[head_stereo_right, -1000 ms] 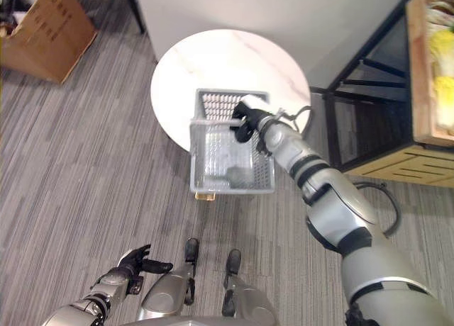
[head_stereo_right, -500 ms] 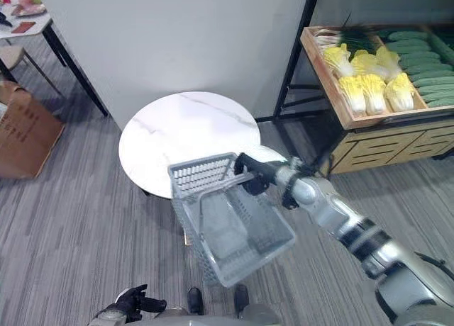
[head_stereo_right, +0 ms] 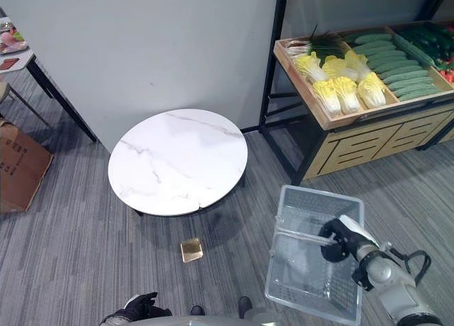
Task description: Get the vegetables into the basket
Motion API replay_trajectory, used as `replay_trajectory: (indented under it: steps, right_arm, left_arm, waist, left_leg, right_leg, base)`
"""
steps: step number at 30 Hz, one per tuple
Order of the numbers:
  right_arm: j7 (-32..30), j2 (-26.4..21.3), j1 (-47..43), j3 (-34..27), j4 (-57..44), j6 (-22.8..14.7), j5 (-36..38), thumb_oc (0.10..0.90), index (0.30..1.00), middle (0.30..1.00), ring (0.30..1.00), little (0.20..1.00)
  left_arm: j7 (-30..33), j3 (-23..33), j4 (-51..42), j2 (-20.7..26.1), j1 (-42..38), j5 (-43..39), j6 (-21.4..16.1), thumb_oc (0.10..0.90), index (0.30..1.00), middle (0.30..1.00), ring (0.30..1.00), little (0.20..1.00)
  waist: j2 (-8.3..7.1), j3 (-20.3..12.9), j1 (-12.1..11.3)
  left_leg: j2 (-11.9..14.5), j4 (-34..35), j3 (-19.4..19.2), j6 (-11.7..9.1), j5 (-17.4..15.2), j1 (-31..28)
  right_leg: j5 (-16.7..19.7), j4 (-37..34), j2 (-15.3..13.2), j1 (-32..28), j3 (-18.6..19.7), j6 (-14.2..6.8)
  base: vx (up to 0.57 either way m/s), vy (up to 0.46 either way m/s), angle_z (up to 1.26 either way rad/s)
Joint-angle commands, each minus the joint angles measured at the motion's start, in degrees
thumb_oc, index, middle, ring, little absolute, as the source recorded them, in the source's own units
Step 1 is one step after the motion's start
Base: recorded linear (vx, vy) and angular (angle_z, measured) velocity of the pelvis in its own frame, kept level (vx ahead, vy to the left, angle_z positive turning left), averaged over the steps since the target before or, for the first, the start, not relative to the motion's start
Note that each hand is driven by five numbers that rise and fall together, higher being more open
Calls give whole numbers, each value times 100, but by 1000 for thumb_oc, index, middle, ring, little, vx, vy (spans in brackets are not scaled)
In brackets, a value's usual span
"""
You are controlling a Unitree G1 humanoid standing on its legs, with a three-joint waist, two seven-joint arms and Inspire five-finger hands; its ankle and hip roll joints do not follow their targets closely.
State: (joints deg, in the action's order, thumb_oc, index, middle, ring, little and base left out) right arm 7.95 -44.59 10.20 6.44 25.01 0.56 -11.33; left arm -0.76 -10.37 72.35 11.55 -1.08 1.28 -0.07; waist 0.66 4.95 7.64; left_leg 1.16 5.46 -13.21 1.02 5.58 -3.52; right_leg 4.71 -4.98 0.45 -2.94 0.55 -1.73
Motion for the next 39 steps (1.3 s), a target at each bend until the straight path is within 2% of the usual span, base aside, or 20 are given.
replay_trajectory:
  steps: [1, 2, 5, 13, 20, 23, 26, 28, 29, 31, 33, 34, 35, 37, 39]
  right_arm:
    - [-956, 326, -885, -680, 348, -458, 286, 400, 300, 300, 300, 300]
    - [-1136, 463, -897, -627, 992, -435, 203, 400, 300, 300, 300, 300]
    - [-1255, 794, -950, -548, 1988, -379, 545, 400, 300, 300, 300, 300]
    - [-1306, 1271, -923, -548, 2262, -466, 1122, 400, 300, 300, 300, 300]
    - [-1301, 1744, -779, -583, 2538, -549, 1668, 400, 300, 300, 300, 300]
    - [-1274, 1828, -778, -485, 2486, -549, 1682, 400, 300, 300, 300, 300]
    - [-1230, 1842, -762, -439, 2397, -543, 1660, 400, 300, 300, 300, 300]
    - [-1219, 1863, -758, -406, 2346, -541, 1633, 400, 300, 300, 300, 300]
    - [-1227, 1882, -760, -376, 2308, -549, 1619, 400, 300, 300, 300, 300]
    - [-1237, 1945, -799, -273, 2273, -543, 1567, 400, 300, 300, 300, 300]
    - [-1208, 2025, -843, -150, 2257, -522, 1552, 400, 300, 300, 300, 300]
    - [-1143, 2145, -828, 4, 2287, -490, 1545, 400, 300, 300, 300, 300]
    - [-1143, 2145, -828, 4, 2287, -490, 1545, 400, 300, 300, 300, 300]
    - [-1119, 2243, -730, 84, 2247, -495, 1582, 400, 300, 300, 300, 300]
    - [-1083, 2264, -700, 176, 2228, -485, 1602, 400, 300, 300, 300, 300]
  left_arm:
    - [-3, -267, 455, 39, -195, 90, -33, 900, 1000, 1000, 1000, 1000]
    - [12, -275, 435, 64, -204, 70, -48, 900, 1000, 1000, 1000, 1000]
    - [77, -315, 406, 131, -267, 10, -54, 900, 1000, 1000, 1000, 1000]
    - [163, -187, 526, 208, -169, 32, -73, 900, 1000, 1000, 1000, 1000]
    - [169, -310, 314, 236, -273, -60, -171, 900, 1000, 1000, 1000, 1000]
    - [146, -458, 125, 249, -296, -43, -217, 900, 1000, 1000, 1000, 1000]
    - [133, -495, 13, 264, -273, -62, -244, 900, 1000, 1000, 1000, 1000]
    - [142, -441, 6, 273, -265, -152, -247, 900, 1000, 1000, 1000, 1000]
    - [166, -362, 10, 287, -279, -236, -242, 900, 1000, 1000, 1000, 1000]
    - [218, -161, 24, 335, -303, -408, -217, 900, 1000, 1000, 1000, 1000]
    - [272, 63, 124, 383, -264, -481, -191, 900, 1000, 1000, 1000, 1000]
    - [311, 145, 230, 422, -221, -423, -173, 900, 1000, 1000, 1000, 1000]
    - [311, 145, 230, 422, -221, -423, -173, 900, 1000, 1000, 1000, 1000]
    - [348, 94, 303, 385, -295, -259, -161, 900, 1000, 1000, 1000, 1000]
    - [348, 22, 320, 327, -316, -151, -159, 900, 1000, 1000, 1000, 1000]
  waist:
    - [-203, -146, -151]
    - [-194, -138, -149]
    - [-206, -130, -131]
    - [-155, -32, -109]
    - [-43, 121, 39]
    - [44, 281, 139]
    - [114, 401, 220]
    - [146, 463, 213]
    - [165, 512, 170]
    - [191, 559, -5]
    - [151, 545, -130]
    - [60, 517, -101]
    - [60, 518, -102]
    - [18, 447, -41]
    - [24, 384, -26]
  left_leg:
    - [-193, -46, -94, 20, -932, -450]
    - [-199, -46, -110, 34, -951, -470]
    - [-223, -46, -110, 53, -986, -506]
    - [-287, -46, -324, 148, -1056, -555]
    - [-386, -46, -502, 239, -1124, -505]
    - [-421, -46, -811, 307, -1192, -549]
    - [-441, -46, -1004, 337, -1294, -656]
    - [-421, -46, -1179, 335, -1312, -695]
    - [-403, -46, -1289, 325, -1305, -719]
    - [-317, -76, -1544, 284, -1316, -717]
    - [-282, -75, -1839, 261, -1314, -731]
    - [-281, -46, -1957, 247, -1311, -741]
    - [-281, -46, -1958, 247, -1311, -741]
    - [-267, -46, -1925, 181, -1304, -739]
    - [-215, -46, -1959, 93, -1263, -763]
  right_leg:
    - [-437, 265, -205, -68, -172, -393]
    - [-440, 288, -209, -73, -161, -403]
    - [-438, 314, -220, -86, -127, -428]
    - [-317, 391, -242, 32, 138, -541]
    - [-190, 568, -310, 257, 294, -691]
    - [-44, 807, -289, 473, 523, -815]
    - [-63, 1071, -311, 604, 528, -971]
    - [-36, 1208, -353, 720, 366, -990]
    - [-46, 1304, -441, 787, 50, -982]
    - [-244, 1433, -824, 811, -1190, -861]
    - [-299, 1486, -1061, 767, -2035, -838]
    - [-123, 1288, -974, 802, -1785, -883]
    - [-121, 1286, -972, 800, -1784, -883]
    - [-116, 707, -805, 533, -1597, -830]
    - [-161, 496, -709, 387, -1593, -785]
  base:
    - [-12, 52, 1]
    - [-4, 58, -3]
    - [8, 77, -7]
    - [-6, 86, -14]
    - [-9, 120, -19]
    - [8, 151, -39]
    - [52, 122, -75]
    - [19, 52, -41]
    - [11, 24, -69]
    - [-4, -10, -85]
    - [16, -86, -137]
    - [28, -124, -146]
    - [68, -203, -57]
    - [107, -229, -10]
    - [118, -222, -18]
